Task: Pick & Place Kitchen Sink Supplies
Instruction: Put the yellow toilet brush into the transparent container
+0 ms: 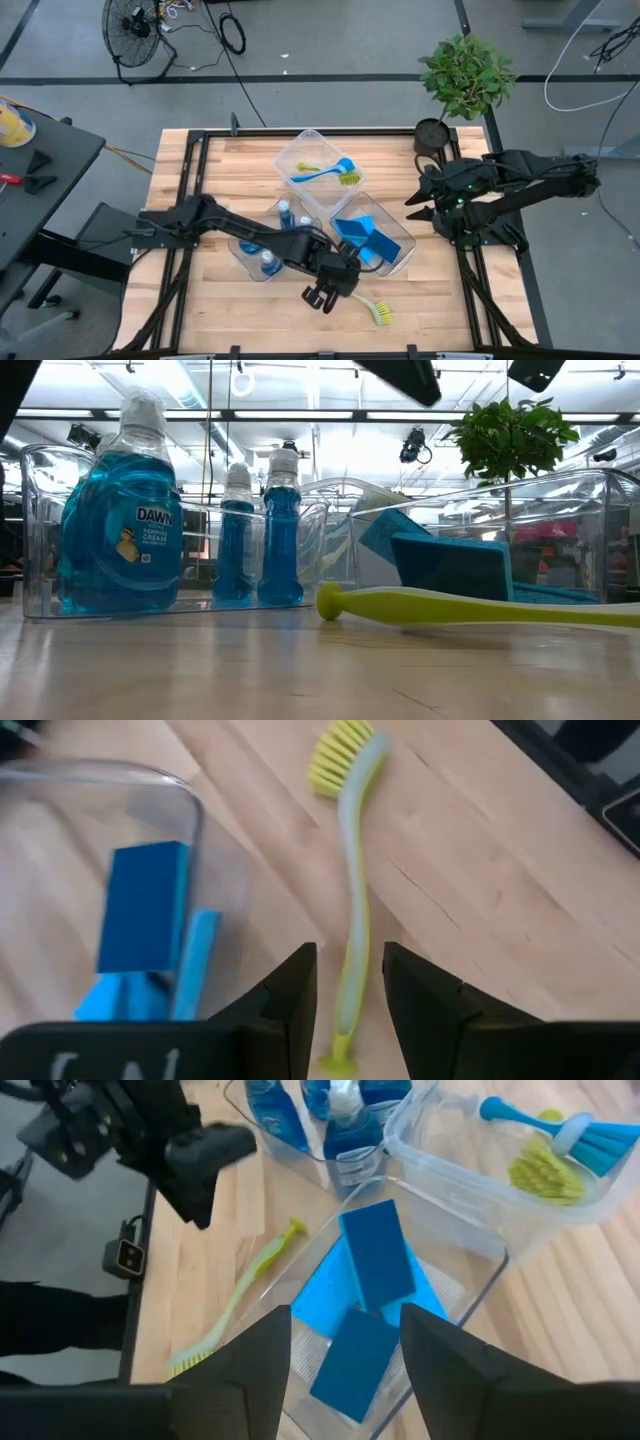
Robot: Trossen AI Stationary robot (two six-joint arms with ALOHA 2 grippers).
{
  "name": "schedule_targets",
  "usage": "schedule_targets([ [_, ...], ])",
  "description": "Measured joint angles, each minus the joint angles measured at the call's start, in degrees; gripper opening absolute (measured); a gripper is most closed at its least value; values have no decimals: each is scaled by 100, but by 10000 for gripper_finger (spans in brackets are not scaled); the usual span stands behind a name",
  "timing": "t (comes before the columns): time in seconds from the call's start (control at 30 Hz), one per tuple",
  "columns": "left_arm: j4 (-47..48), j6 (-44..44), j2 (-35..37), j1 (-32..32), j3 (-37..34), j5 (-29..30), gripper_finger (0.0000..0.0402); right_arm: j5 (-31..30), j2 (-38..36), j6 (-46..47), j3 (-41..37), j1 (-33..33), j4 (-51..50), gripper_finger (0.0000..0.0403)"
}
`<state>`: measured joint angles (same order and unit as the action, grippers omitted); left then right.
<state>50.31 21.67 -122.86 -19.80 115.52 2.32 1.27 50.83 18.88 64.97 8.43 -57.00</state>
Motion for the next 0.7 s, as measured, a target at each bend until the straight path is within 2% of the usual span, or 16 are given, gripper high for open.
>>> schedule_targets([
  [0.33, -27, 66, -523, 12, 1, -157, 122, -40, 0, -12, -2, 0, -14, 190],
  [0.7, -77, 319, -798, 42, -4, -365, 122, -43, 5, -12, -2, 0, -8, 190],
])
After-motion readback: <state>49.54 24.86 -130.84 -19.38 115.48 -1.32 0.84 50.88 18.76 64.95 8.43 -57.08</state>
